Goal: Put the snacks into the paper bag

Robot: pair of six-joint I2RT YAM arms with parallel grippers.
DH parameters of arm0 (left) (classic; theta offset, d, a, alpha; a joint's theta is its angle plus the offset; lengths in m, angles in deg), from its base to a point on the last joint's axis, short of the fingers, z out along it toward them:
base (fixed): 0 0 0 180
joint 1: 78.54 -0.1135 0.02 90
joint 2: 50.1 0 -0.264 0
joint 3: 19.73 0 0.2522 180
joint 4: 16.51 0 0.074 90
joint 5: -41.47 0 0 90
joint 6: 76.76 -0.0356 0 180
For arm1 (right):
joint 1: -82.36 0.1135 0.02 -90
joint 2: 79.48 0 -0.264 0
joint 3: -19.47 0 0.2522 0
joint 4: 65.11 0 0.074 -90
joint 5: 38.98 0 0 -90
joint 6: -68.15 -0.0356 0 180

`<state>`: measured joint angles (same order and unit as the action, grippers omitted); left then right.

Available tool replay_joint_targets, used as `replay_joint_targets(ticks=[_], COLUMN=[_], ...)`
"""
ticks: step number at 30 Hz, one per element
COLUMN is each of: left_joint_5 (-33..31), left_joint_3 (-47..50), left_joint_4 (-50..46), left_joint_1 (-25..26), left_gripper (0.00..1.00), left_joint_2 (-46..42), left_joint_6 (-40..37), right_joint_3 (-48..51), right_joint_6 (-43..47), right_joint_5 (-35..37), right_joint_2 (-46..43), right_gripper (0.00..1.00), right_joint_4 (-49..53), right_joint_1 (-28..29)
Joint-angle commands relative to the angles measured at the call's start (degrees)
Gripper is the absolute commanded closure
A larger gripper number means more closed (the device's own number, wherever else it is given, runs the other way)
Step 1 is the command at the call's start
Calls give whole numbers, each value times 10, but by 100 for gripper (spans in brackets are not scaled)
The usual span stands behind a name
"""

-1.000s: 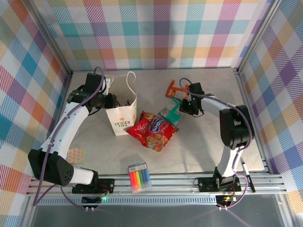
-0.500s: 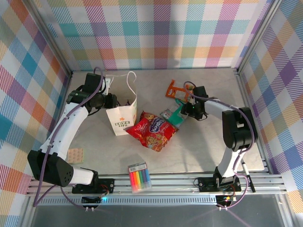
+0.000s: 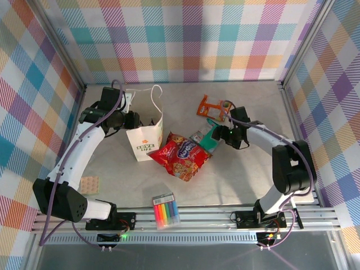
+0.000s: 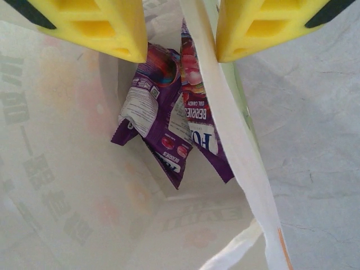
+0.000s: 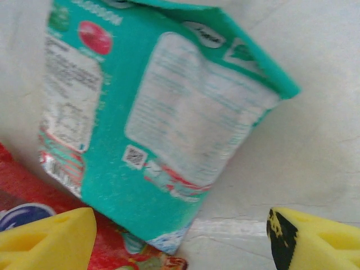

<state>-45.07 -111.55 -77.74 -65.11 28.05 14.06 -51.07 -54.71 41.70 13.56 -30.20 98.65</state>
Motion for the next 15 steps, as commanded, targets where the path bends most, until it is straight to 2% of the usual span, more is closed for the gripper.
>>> replay_joint_targets(ticks=[1, 9, 15], left_joint_5=[13, 0, 1], left_joint_3=[3, 5, -3], left_joint_4=[8, -3, -7], left_joint_1=[10, 10, 10], left_gripper=[63, 63, 63], left_joint_2=[-6, -15, -11], left_joint_6=[7, -2, -6], right_joint_3=[0, -8, -13], right_joint_6=[-30, -64, -113], right_joint_5=[-31, -26, -44], right_joint_2=[11, 42, 73], right_gripper=[19, 16, 16], right_joint_4=[-15, -9, -57], right_joint_1=[7, 17, 24])
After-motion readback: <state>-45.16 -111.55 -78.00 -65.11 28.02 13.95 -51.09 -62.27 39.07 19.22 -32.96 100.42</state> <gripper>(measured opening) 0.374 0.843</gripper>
